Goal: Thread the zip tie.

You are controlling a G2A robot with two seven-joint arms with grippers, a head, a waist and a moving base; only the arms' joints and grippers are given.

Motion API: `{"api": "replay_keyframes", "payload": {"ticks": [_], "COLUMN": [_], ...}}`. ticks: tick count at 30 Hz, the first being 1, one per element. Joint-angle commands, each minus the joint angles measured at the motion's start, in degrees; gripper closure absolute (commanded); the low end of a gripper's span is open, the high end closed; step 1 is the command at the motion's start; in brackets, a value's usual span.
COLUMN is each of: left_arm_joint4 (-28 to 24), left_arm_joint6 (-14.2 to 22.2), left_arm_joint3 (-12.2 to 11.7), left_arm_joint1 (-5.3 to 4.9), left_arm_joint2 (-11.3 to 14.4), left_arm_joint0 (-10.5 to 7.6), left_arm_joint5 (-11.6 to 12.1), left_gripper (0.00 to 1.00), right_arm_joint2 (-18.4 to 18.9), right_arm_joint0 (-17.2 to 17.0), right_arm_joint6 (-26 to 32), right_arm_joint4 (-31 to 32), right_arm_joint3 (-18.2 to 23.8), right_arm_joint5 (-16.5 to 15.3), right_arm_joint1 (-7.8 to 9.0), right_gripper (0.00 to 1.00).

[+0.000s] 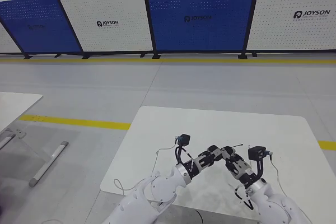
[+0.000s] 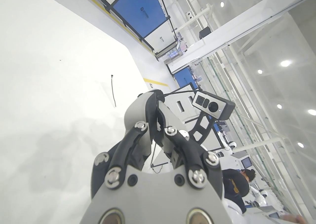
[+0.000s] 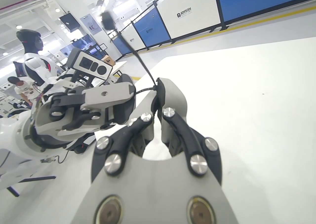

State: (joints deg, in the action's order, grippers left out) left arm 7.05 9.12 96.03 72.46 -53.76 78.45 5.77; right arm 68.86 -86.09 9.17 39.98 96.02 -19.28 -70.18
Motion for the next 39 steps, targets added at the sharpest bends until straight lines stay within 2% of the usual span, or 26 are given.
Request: {"api": "replay_keyframes", "payload": {"ticks": [1, 2, 3, 4, 7, 8, 10, 12, 22, 39], "left_arm_joint4": [-0.11, -0.22, -0.35, -0.41, -0.54, -0.53, -0.54, -0.49, -0.39, -0.61], "left_arm_joint6": [-0.01, 0.0, 0.01, 0.05, 0.08, 0.08, 0.11, 0.14, 0.22, 0.73], "left_arm_joint3": [0.02, 0.05, 0.07, 0.08, 0.11, 0.1, 0.09, 0.1, 0.07, 1.27], "left_arm_joint1": [0.01, 0.02, 0.02, 0.02, 0.02, 0.02, 0.01, 0.0, -0.04, -0.34], "left_arm_joint2": [-0.04, -0.07, -0.1, -0.12, -0.18, -0.22, -0.31, -0.35, -0.51, -1.24], "left_arm_joint0": [-0.04, -0.05, -0.05, -0.05, -0.04, -0.05, -0.04, -0.03, 0.04, 1.27], "left_arm_joint5": [-0.06, -0.1, -0.14, -0.18, -0.26, -0.29, -0.3, -0.32, 0.18, 2.68], "left_gripper": [1.0, 1.0, 0.84, 0.8, 0.82, 0.9, 0.93, 1.0, 1.0, 1.0], "right_arm_joint2": [-0.03, -0.06, -0.07, -0.09, -0.21, -0.25, -0.37, -0.44, -0.91, -2.46], "right_arm_joint0": [0.08, 0.12, 0.13, 0.15, 0.29, 0.32, 0.36, 0.39, 0.54, 2.14], "right_arm_joint6": [0.06, 0.07, 0.08, 0.1, 0.22, 0.24, 0.22, 0.19, 0.22, 1.74], "right_arm_joint4": [0.07, 0.17, 0.22, 0.27, 0.52, 0.57, 0.69, 0.77, 1.29, 2.23], "right_arm_joint3": [0.04, 0.08, 0.1, 0.11, 0.11, 0.11, 0.1, 0.08, -0.3, -2.4], "right_arm_joint5": [-0.01, -0.01, 0.0, 0.03, 0.25, 0.3, 0.35, 0.4, 0.49, 1.41], "right_arm_joint1": [0.0, 0.0, 0.0, 0.0, -0.01, -0.02, -0.03, -0.04, -0.09, -0.33], "right_gripper": [1.0, 1.0, 1.0, 1.0, 1.0, 1.0, 1.0, 1.0, 1.0, 1.0]}}
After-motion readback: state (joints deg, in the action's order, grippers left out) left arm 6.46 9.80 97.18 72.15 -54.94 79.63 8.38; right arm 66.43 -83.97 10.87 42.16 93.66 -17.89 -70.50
